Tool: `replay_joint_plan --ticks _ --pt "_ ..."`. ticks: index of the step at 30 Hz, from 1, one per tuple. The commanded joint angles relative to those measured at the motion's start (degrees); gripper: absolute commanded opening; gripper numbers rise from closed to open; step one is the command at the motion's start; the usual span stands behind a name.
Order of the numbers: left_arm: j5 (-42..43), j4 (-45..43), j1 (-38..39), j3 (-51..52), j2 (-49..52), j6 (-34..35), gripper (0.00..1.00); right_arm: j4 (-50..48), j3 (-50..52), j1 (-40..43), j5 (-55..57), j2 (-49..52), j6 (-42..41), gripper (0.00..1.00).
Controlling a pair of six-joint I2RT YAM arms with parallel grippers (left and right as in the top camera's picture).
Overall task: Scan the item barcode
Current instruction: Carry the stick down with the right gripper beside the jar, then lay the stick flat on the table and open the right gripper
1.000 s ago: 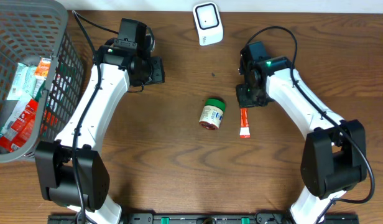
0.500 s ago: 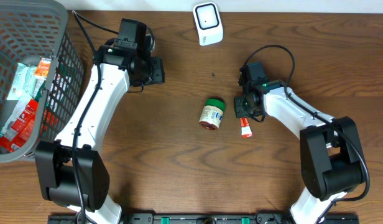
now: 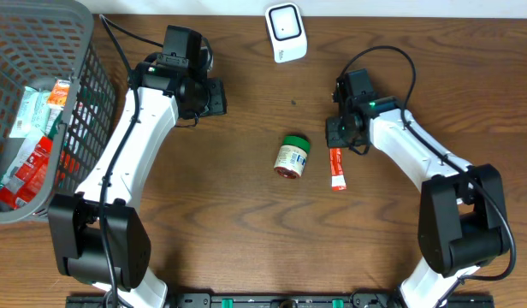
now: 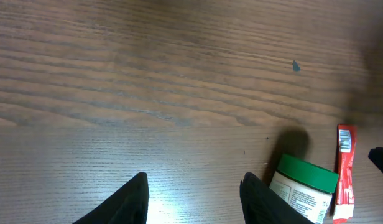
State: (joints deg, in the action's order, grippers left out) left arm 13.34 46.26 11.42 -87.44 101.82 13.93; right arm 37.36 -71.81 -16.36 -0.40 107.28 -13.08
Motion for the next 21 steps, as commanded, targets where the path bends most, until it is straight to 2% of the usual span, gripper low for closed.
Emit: replay_joint_plan --ticks 1,8,15,21 --pt "-0.59 0.2 0.07 0.35 0.55 0.09 0.48 -1.49 0.85 0.31 0.11 -0.42 0.48 0.04" --pt "-0.59 0.2 0.07 0.35 0.55 0.09 0.48 -6.21 4.35 -0.09 0.11 2.14 -2.84 0.01" --pt "-0.59 0.17 0.07 0.35 0.55 0.09 0.48 -8.7 5.14 -0.09 0.04 2.89 -1.42 0.01" --pt "-0.59 0.2 0.07 0.35 0.55 0.09 0.48 -2.97 -0.31 0.04 -0.59 0.7 0.52 0.04"
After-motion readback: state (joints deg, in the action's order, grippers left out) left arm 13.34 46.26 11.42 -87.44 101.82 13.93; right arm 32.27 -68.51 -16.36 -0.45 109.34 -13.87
